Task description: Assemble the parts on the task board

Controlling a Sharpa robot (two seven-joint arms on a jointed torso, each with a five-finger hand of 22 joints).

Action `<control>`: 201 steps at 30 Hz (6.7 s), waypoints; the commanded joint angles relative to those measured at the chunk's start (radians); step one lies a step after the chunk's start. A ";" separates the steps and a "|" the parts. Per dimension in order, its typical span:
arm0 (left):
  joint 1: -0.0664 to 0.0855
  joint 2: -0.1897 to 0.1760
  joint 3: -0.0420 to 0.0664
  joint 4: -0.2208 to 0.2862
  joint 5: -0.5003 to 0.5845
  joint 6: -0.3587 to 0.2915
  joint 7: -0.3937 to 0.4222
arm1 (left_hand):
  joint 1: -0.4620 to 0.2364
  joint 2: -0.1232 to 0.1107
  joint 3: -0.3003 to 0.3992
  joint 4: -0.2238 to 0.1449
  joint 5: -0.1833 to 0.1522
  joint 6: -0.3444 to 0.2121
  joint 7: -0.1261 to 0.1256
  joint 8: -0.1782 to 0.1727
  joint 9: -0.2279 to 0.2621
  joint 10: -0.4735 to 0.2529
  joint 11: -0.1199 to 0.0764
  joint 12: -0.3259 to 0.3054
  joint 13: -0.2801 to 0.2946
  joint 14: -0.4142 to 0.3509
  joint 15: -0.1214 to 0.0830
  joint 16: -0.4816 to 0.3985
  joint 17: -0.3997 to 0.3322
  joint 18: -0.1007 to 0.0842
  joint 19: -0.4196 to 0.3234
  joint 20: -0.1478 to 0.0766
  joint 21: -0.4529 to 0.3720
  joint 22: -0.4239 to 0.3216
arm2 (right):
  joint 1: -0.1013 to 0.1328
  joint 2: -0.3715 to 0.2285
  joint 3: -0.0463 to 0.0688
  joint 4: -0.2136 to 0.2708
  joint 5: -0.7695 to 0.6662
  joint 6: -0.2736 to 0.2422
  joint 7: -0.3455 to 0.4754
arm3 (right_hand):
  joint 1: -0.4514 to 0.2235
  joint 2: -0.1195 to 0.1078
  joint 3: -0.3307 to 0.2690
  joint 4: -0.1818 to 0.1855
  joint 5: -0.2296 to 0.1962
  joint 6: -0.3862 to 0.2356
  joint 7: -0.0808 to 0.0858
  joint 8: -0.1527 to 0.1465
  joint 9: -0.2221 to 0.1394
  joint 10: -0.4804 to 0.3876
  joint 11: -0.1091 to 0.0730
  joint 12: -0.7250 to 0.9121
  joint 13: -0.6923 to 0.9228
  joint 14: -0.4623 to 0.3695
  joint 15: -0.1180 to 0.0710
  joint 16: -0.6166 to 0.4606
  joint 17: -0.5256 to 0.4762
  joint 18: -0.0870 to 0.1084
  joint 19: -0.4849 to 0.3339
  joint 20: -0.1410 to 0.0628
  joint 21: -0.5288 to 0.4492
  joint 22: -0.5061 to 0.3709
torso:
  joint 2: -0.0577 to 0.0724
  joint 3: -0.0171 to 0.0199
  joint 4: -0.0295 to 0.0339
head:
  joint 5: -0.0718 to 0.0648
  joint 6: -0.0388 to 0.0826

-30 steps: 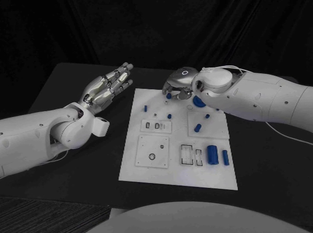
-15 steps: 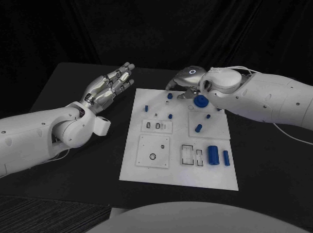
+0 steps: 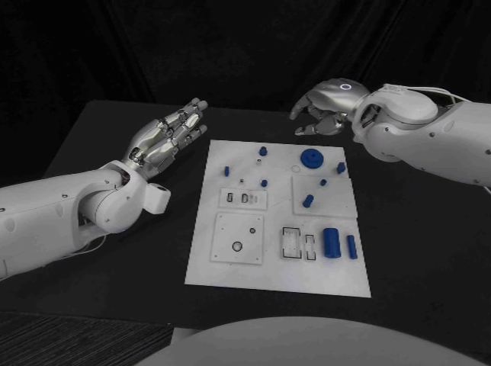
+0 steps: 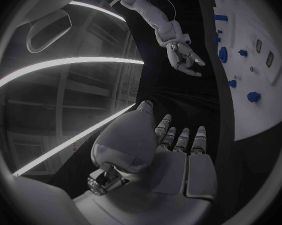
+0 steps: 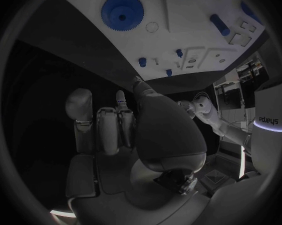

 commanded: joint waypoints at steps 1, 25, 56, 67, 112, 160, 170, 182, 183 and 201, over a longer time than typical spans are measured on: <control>0.002 0.005 0.001 -0.001 -0.001 0.017 0.159 | 0.011 0.002 0.007 0.001 0.005 0.006 0.000 0.005 0.001 0.001 0.006 -0.007 -0.001 0.000 0.006 -0.004 -0.001 0.008 0.001 0.005 -0.006 -0.001 | 0.004 -0.030 0.000 0.022 0.142 0.074 -0.098 | -0.043 0.002 -0.023 0.030 -0.009 -0.038 0.006 -0.023 0.000 0.116 0.000 0.019 0.271 0.109 -0.003 0.030 0.274 -0.022 0.062 -0.001 0.103 0.105 | -0.003 -0.0005 -0.0018 | -0.001 0.000; 0.002 0.002 0.001 0.004 -0.001 0.031 0.151 | 0.013 0.002 0.009 0.000 0.007 0.006 0.001 0.006 0.001 0.001 0.006 -0.007 -0.001 0.000 0.009 -0.004 -0.001 0.008 0.001 0.006 -0.006 -0.001 | -0.058 -0.064 0.000 0.011 0.119 0.154 -0.152 | -0.028 -0.034 -0.027 0.044 -0.007 -0.073 0.003 -0.044 -0.005 0.116 -0.006 0.019 0.271 0.109 -0.012 0.030 0.274 -0.063 0.182 -0.009 0.266 0.267 | -0.001 -0.0026 -0.0026 | -0.002 0.000; 0.002 0.015 0.001 -0.014 -0.001 0.051 0.144 | 0.017 0.002 0.013 0.001 0.008 0.003 0.001 0.006 0.000 0.001 0.007 -0.007 -0.001 0.000 0.017 -0.004 -0.001 0.008 0.001 0.010 -0.006 -0.001 | -0.103 -0.063 0.000 0.015 0.048 0.092 -0.116 | 0.043 -0.058 -0.014 0.016 -0.032 -0.020 -0.006 0.010 0.060 0.116 -0.013 0.019 0.271 0.109 -0.024 0.030 0.274 -0.064 0.184 -0.020 0.271 0.279 | -0.007 -0.0017 -0.0020 | 0.001 0.000; 0.001 0.019 0.001 -0.019 -0.001 0.058 0.143 | 0.017 0.002 0.014 0.001 0.009 0.000 0.002 0.005 0.000 0.001 0.007 -0.007 -0.001 0.000 0.017 -0.004 -0.001 0.008 0.001 0.012 -0.006 -0.001 | -0.110 -0.046 0.000 0.000 0.032 0.092 -0.122 | 0.052 -0.052 -0.010 0.018 -0.008 -0.038 -0.003 0.017 0.090 0.116 -0.012 0.019 0.271 0.109 -0.025 0.030 0.274 -0.063 0.180 -0.021 0.266 0.277 | -0.005 -0.0023 -0.0009 | -0.001 0.000; 0.001 0.011 0.001 -0.015 -0.001 0.082 0.124 | 0.021 0.002 0.019 0.000 0.011 -0.001 0.004 0.005 -0.001 0.001 0.011 -0.007 -0.001 0.000 0.018 -0.004 -0.001 0.008 0.002 0.017 -0.005 0.000 | -0.115 -0.049 0.000 0.025 0.030 0.054 -0.113 | 0.079 -0.030 0.034 -0.063 0.316 0.039 -0.009 0.180 0.255 0.116 -0.011 0.019 0.271 0.109 -0.030 0.030 0.274 -0.060 0.176 -0.026 0.250 0.281 | -0.006 -0.0019 -0.0014 | 0.010 0.000; 0.001 0.016 0.001 -0.015 -0.001 0.092 0.100 | 0.023 -0.001 0.019 0.000 0.009 0.001 0.006 0.007 0.000 0.001 0.014 -0.007 -0.001 0.000 0.026 -0.004 -0.001 0.008 0.001 0.023 -0.005 0.000 | -0.080 0.197 0.000 -0.035 0.001 0.157 -0.069 | 0.072 -0.026 0.046 -0.067 0.282 -0.002 -0.001 0.165 0.252 0.116 -0.008 0.019 0.271 0.109 -0.023 0.030 0.274 -0.059 0.173 -0.019 0.243 0.280 | -0.005 -0.0033 0.0000 | -0.001 0.000; 0.001 0.021 0.001 -0.018 -0.001 0.096 0.098 | 0.023 -0.001 0.019 0.000 0.009 0.001 0.006 0.007 0.000 0.001 0.014 -0.007 -0.001 0.000 0.026 -0.004 -0.001 0.008 0.001 0.023 -0.005 0.000 | -0.088 0.215 0.000 -0.058 -0.018 0.167 -0.065 | 0.069 -0.025 0.051 -0.069 0.278 -0.023 0.000 0.154 0.247 0.116 -0.008 0.019 0.271 0.109 -0.022 0.030 0.274 -0.058 0.170 -0.018 0.239 0.279 | -0.005 -0.0022 -0.0022 | 0.000 0.000; 0.001 0.024 0.001 -0.020 -0.001 0.099 0.096 | 0.024 -0.001 0.019 0.000 0.011 0.001 0.008 0.007 0.000 0.001 0.016 -0.007 -0.001 0.000 0.027 -0.004 -0.001 0.008 0.001 0.024 -0.005 0.000 | -0.092 0.216 0.000 -0.062 -0.019 0.179 -0.068 | 0.061 -0.031 0.076 -0.075 0.275 -0.123 0.005 0.054 0.191 0.116 -0.004 0.019 0.271 0.109 -0.018 0.030 0.274 -0.054 0.160 -0.014 0.222 0.274 | -0.006 -0.0024 -0.0014 | 0.001 0.000; 0.001 0.024 0.001 -0.021 -0.001 0.099 0.096 | 0.024 -0.001 0.019 0.000 0.011 0.001 0.008 0.007 0.000 0.001 0.016 -0.007 -0.001 0.000 0.027 -0.004 -0.001 0.008 0.001 0.024 -0.005 0.000 | -0.092 0.216 0.000 -0.062 -0.020 0.182 -0.068 | 0.062 -0.031 0.081 -0.079 0.277 -0.140 0.001 0.036 0.178 0.116 -0.006 0.019 0.271 0.109 -0.019 0.030 0.274 -0.053 0.158 -0.015 0.219 0.273 | -0.006 -0.0025 -0.0012 | 0.000 0.000; 0.001 0.029 0.001 -0.026 -0.001 0.103 0.090 | 0.025 0.001 0.020 0.000 0.012 0.004 0.009 0.008 0.000 0.001 0.017 -0.007 -0.001 0.000 0.027 -0.004 -0.001 0.008 0.001 0.025 -0.005 0.000 | -0.095 0.213 0.000 -0.062 -0.020 0.193 -0.067 | 0.055 -0.028 0.091 -0.092 0.266 -0.196 -0.021 -0.036 0.116 0.116 -0.025 0.019 0.271 0.109 -0.033 0.030 0.274 -0.050 0.153 -0.027 0.206 0.271 | -0.005 -0.0025 -0.0016 | 0.000 0.000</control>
